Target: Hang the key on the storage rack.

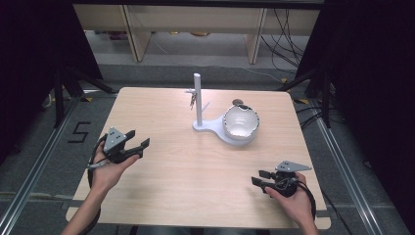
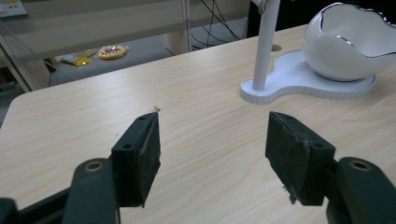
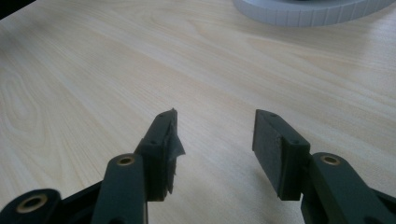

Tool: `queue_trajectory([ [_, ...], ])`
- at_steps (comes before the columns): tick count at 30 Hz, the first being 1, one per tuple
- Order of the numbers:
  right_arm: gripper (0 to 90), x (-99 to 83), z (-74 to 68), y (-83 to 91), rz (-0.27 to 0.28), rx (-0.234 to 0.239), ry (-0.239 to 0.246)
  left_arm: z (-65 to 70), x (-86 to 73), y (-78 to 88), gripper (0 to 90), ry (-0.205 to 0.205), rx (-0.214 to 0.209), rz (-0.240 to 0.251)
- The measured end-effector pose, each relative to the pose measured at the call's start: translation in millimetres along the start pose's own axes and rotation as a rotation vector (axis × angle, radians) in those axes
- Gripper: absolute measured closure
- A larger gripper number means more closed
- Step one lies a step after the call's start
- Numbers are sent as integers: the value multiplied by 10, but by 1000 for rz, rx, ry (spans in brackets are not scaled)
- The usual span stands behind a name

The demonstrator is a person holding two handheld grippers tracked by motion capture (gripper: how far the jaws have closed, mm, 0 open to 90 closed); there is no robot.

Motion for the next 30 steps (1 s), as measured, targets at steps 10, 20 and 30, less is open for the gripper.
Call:
queue_trajectory([
  [10, 509, 11, -6, -8, 20, 3, 9, 17, -503, 142, 316, 98, 66, 46],
  [20, 505, -10, -27, -14, 77, 6, -15, 21, -696, 214, 316, 73, 114, 70],
  [30, 485, -11, -1, 20, 145, -41, -34, 28, -691, 219, 312, 66, 126, 78],
])
Point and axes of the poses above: each handheld gripper's, and its own axes: y roughly backward along the jaws, x roughly out of its top, z roughly to its right, the point moved 8 cm from there along -y, roughly forward along the jaws, and after that the axes turned 9 degrees about -y, right-handed, at the moved point
